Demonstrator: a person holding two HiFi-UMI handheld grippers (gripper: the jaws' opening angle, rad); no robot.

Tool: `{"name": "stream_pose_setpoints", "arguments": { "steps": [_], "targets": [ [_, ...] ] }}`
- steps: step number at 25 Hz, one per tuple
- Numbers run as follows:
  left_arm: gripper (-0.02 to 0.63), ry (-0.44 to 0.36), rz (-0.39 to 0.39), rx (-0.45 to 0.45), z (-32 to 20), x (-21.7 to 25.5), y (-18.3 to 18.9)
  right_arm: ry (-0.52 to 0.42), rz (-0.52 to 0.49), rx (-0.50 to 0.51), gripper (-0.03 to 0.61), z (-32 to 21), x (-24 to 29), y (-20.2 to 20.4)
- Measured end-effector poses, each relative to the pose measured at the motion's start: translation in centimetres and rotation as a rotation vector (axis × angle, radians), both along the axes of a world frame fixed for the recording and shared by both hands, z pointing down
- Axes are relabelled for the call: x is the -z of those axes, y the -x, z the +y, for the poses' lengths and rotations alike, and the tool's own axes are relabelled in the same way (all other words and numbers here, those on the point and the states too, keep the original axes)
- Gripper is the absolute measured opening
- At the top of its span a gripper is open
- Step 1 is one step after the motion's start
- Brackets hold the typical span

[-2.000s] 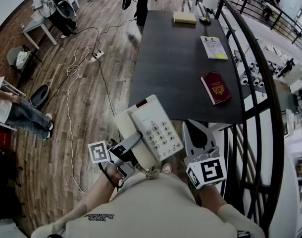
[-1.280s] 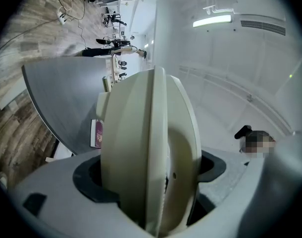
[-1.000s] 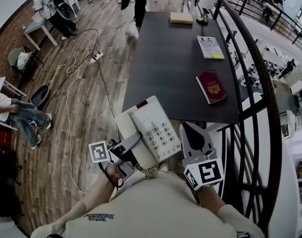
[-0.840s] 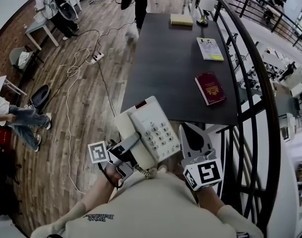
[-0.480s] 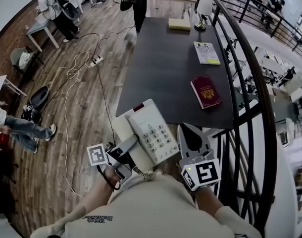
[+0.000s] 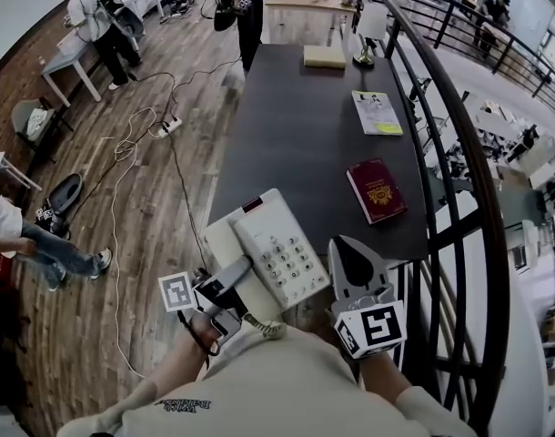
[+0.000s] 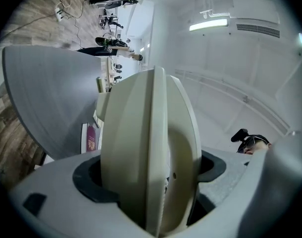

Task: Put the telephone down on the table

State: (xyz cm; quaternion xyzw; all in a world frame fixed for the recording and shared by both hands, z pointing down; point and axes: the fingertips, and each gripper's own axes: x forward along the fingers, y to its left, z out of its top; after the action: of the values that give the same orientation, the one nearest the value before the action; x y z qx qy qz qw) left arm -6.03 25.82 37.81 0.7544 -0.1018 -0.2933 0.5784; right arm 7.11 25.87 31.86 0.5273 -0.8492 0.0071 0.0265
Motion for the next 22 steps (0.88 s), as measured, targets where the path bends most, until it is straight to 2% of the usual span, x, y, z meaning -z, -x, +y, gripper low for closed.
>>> {"name": "stream_pose_setpoints", "arguments": {
  "steps": [9, 22],
  "targets": [
    [0.443, 0.02, -0.003, -0.038, -10.4, -0.8, 0.3, 0.032, 0.016, -0.021, 0.002, -10.3, -0.8, 0.8],
    [0.443, 0.035, -0.018, -0.053, -24.3, -0.7, 4.1, 0.05, 0.029, -0.059, 0.002, -24.7, -0.7, 3.8]
  ]
}}
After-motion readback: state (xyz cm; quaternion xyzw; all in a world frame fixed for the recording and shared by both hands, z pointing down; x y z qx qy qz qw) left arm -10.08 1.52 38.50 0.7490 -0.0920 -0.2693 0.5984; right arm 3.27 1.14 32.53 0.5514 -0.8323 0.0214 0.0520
